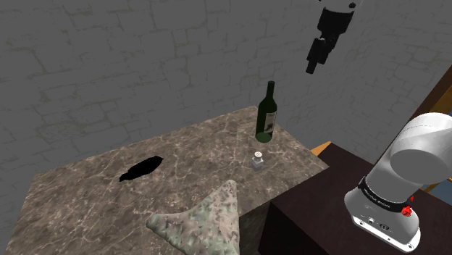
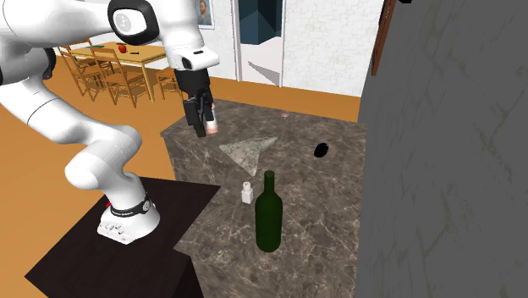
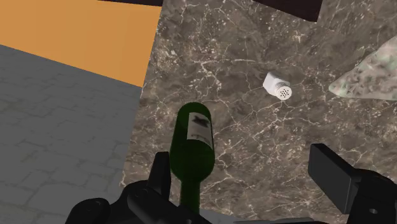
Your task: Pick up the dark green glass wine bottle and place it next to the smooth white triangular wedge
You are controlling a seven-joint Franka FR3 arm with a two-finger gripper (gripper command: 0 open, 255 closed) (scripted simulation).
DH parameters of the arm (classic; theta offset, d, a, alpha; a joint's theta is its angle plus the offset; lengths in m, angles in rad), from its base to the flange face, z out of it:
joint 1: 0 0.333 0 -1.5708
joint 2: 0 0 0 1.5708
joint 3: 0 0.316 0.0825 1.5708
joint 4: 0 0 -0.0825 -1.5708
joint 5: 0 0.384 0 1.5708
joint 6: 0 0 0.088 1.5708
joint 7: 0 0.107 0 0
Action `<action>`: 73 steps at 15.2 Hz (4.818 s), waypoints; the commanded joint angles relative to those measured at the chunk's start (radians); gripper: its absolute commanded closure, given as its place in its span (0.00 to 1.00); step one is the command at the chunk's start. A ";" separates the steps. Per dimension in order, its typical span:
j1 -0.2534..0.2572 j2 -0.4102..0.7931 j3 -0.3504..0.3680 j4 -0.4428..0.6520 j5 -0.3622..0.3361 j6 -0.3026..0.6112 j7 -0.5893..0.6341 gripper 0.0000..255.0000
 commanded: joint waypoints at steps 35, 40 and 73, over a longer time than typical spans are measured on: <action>-0.073 0.585 0.004 0.083 0.012 0.485 0.162 1.00; -0.073 0.585 0.004 0.083 0.012 0.485 0.162 1.00; -0.018 0.569 0.096 0.405 0.018 0.148 0.309 1.00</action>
